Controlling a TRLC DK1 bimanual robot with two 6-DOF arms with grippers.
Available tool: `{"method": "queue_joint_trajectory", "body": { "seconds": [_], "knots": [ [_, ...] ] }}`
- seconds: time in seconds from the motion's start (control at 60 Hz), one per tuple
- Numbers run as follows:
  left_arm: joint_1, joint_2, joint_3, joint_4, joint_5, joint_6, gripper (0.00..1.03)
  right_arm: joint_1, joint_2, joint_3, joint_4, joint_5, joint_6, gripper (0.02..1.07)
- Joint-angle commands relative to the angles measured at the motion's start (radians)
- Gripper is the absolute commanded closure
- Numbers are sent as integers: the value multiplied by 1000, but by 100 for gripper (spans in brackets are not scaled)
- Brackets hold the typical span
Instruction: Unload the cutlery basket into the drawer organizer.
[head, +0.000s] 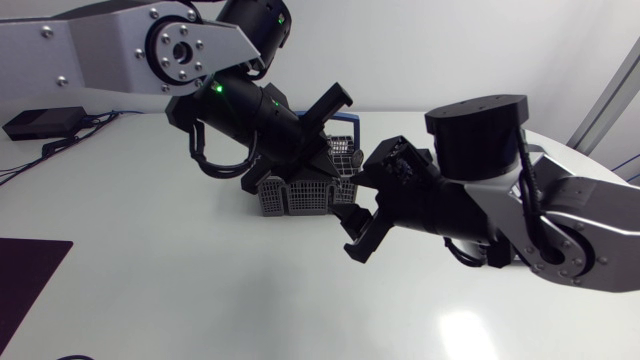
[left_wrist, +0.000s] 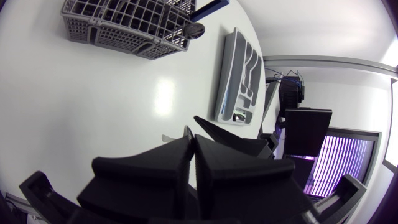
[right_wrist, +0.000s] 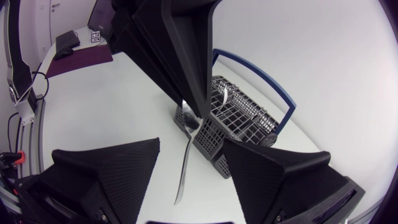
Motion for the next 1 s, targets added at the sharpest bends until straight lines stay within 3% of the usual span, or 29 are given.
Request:
{"method": "queue_joint_trajectory", "body": {
  "seconds": [0.0, 0.183, 0.367, 0.517, 0.617, 0.883, 0.983],
  "knots": [
    [-4, 10, 30, -11, 19, -37, 99, -10, 27, -11, 21, 11, -26, 48],
    [1, 3, 30, -11, 22, -45, 99, -15, 44, -17, 26, 13, -24, 55],
    [9, -4, 28, -11, 22, -48, 99, -7, 39, -28, 38, 30, -26, 75],
    [15, -13, 25, -11, 22, -50, 99, -2, 44, -37, 35, 33, -29, 84],
    [18, -17, 27, -11, 24, -50, 99, 1, 45, -40, 37, 33, -36, 101],
    [18, -20, 27, -11, 30, -50, 98, -2, 47, -44, 38, 30, -39, 101],
    [23, -21, 27, -11, 53, -51, 86, -4, 47, -45, 38, 28, -35, 101]
  ]
}}
